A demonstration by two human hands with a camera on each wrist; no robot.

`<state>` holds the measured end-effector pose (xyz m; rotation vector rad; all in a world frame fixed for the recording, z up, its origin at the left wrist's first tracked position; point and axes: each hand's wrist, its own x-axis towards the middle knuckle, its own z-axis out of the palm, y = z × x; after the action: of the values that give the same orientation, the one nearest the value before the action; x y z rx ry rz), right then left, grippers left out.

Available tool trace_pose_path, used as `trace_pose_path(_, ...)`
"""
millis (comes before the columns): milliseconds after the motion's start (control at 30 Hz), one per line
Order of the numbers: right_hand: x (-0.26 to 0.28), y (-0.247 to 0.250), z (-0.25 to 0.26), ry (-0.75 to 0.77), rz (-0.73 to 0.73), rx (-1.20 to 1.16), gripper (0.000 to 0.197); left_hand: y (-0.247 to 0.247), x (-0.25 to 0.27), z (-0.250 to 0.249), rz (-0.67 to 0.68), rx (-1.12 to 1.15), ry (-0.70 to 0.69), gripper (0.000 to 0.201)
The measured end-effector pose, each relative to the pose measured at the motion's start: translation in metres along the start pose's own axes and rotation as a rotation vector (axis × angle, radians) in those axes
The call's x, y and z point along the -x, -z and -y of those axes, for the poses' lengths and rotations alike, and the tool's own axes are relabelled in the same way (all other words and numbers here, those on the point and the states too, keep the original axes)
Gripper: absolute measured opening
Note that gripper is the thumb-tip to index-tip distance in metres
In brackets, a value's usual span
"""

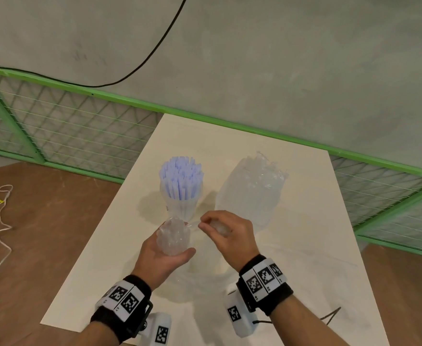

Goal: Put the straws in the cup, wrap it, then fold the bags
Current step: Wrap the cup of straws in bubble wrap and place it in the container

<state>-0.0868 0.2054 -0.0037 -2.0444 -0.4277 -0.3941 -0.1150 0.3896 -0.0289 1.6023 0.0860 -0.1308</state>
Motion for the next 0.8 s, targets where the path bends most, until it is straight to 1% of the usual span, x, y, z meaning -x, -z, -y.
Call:
trace_pose_path(100, -0.014, 0.018, 0.013, -0.028, -0.116, -0.024, 0.013, 0.001, 0.000, 0.001, 0.000, 0.010, 0.008, 0.055)
trace_pose_path(233, -0.046, 0.065, 0.046, -0.091, -0.268, -0.142, 0.015, 0.001, -0.001, 0.003, 0.004, 0.004, 0.009, 0.058)
trace_pose_path(367, -0.079, 0.122, 0.085, 0.007, -0.476, -0.234, 0.015, 0.002, -0.002, 0.006, -0.004, -0.012, 0.019, 0.065)
trace_pose_path(467, -0.093, 0.154, 0.093, 0.039, -0.588, -0.285, 0.015, 0.001, -0.001, 0.004, 0.008, -0.014, 0.026, 0.061)
trace_pose_path(533, -0.097, 0.162, 0.087, 0.003, -0.606, -0.271, 0.017, 0.001, 0.000, 0.003, 0.014, -0.007, 0.035, 0.057)
trace_pose_path(667, -0.098, 0.159, 0.066, -0.057, -0.566, -0.156, 0.014, -0.001, 0.000, 0.002, 0.017, -0.005, 0.055, 0.064)
trace_pose_path(733, -0.098, 0.155, 0.055, -0.037, -0.490, -0.080, 0.012, 0.000, 0.000, 0.002, 0.012, -0.003, 0.058, 0.061)
trace_pose_path(800, -0.097, 0.149, 0.044, 0.028, -0.380, 0.045, 0.011, 0.000, 0.001, 0.001, 0.011, -0.002, 0.060, 0.054)
